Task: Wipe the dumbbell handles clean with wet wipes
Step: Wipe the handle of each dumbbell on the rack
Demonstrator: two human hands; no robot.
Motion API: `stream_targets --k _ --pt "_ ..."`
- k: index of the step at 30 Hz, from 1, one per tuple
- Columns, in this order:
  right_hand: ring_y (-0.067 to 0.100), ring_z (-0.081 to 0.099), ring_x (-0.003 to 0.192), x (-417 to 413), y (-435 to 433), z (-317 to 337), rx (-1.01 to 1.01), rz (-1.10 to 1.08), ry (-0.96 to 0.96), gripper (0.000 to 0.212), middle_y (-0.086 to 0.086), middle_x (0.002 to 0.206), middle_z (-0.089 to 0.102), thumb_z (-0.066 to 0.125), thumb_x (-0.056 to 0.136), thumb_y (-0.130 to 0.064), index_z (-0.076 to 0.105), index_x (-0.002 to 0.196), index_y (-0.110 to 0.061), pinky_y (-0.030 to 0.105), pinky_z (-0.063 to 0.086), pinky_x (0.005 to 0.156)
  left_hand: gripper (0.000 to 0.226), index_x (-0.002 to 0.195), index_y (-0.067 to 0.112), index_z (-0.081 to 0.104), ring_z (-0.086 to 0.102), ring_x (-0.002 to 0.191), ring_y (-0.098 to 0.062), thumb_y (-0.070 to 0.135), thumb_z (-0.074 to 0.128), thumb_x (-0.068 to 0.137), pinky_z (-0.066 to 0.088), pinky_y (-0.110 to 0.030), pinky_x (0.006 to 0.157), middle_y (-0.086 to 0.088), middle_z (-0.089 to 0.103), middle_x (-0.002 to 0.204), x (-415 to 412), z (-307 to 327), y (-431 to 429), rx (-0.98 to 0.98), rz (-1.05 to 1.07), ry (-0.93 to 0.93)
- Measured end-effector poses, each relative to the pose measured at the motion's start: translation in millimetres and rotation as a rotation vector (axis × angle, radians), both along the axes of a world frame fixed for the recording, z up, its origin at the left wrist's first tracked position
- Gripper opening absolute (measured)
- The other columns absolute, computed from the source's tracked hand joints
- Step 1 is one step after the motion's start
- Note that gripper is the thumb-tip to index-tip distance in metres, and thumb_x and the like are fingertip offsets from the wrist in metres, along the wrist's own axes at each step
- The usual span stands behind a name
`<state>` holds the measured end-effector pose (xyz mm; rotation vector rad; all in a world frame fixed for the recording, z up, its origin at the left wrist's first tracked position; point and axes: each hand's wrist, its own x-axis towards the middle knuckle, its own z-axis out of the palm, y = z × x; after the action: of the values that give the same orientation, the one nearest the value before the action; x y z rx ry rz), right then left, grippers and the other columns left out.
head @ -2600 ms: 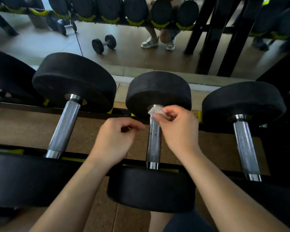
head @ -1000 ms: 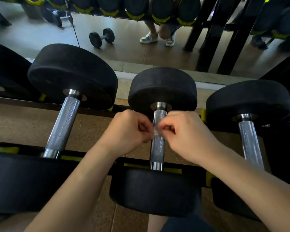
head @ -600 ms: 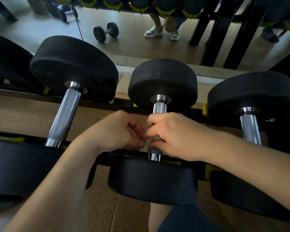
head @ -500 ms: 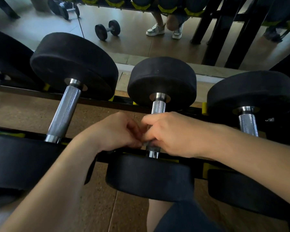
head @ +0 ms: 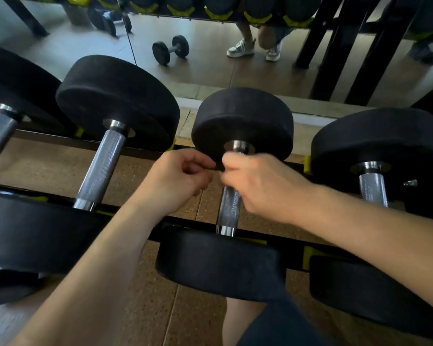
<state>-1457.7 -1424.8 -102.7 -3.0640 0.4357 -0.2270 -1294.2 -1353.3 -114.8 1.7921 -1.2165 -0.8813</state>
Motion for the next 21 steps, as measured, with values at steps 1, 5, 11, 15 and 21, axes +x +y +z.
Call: stream_targets --k 1,5,11,15,21 --pt "0.018 0.043 0.052 -6 9 -2 0.040 0.050 0.030 0.011 -0.001 0.082 0.040 0.057 0.078 0.001 0.063 0.076 -0.007 0.032 0.044 0.045 0.020 0.091 0.026 0.069 0.069 0.080 -0.023 0.007 0.067 0.087 0.059 -0.034 0.070 -0.001 0.071 0.077 0 0 -1 -0.001 -0.001 -0.003" --pt "0.015 0.045 0.053 -5 -8 3 -0.003 0.090 0.099 0.018 -0.001 0.083 0.042 0.051 0.080 -0.001 0.066 0.087 -0.007 0.021 0.035 0.043 0.026 0.088 0.026 0.070 0.068 0.083 -0.024 0.001 0.065 0.085 0.057 -0.040 0.080 -0.005 0.072 0.081 -1 -4 2 0.033 -0.034 -0.037" --pt "0.019 0.049 0.049 -10 1 -3 0.019 -0.004 -0.003 0.015 0.007 0.086 0.051 0.057 0.079 0.003 0.068 0.086 -0.004 0.023 0.032 0.038 0.024 0.093 0.027 0.071 0.067 0.084 -0.014 0.005 0.066 0.086 0.056 -0.034 0.082 0.001 0.071 0.083 -7 -10 3 0.015 -0.078 -0.075" --pt "0.018 0.050 0.054 -14 0 -7 0.077 0.050 -0.017 0.015 0.001 0.081 0.046 0.062 0.077 0.004 0.070 0.085 -0.006 0.018 0.032 0.046 0.025 0.092 0.027 0.070 0.068 0.080 -0.014 0.003 0.065 0.086 0.056 -0.032 0.076 0.001 0.071 0.083 -7 -12 4 -0.001 -0.052 -0.048" --pt "0.027 0.055 0.056 -8 3 -8 0.084 0.018 -0.152 0.012 0.004 0.075 0.053 0.056 0.073 -0.003 0.066 0.074 -0.008 0.032 0.046 0.046 0.023 0.098 0.018 0.070 0.067 0.075 -0.017 -0.001 0.063 0.087 0.054 -0.024 0.069 -0.004 0.071 0.084 -10 -10 4 0.005 -0.062 -0.030"
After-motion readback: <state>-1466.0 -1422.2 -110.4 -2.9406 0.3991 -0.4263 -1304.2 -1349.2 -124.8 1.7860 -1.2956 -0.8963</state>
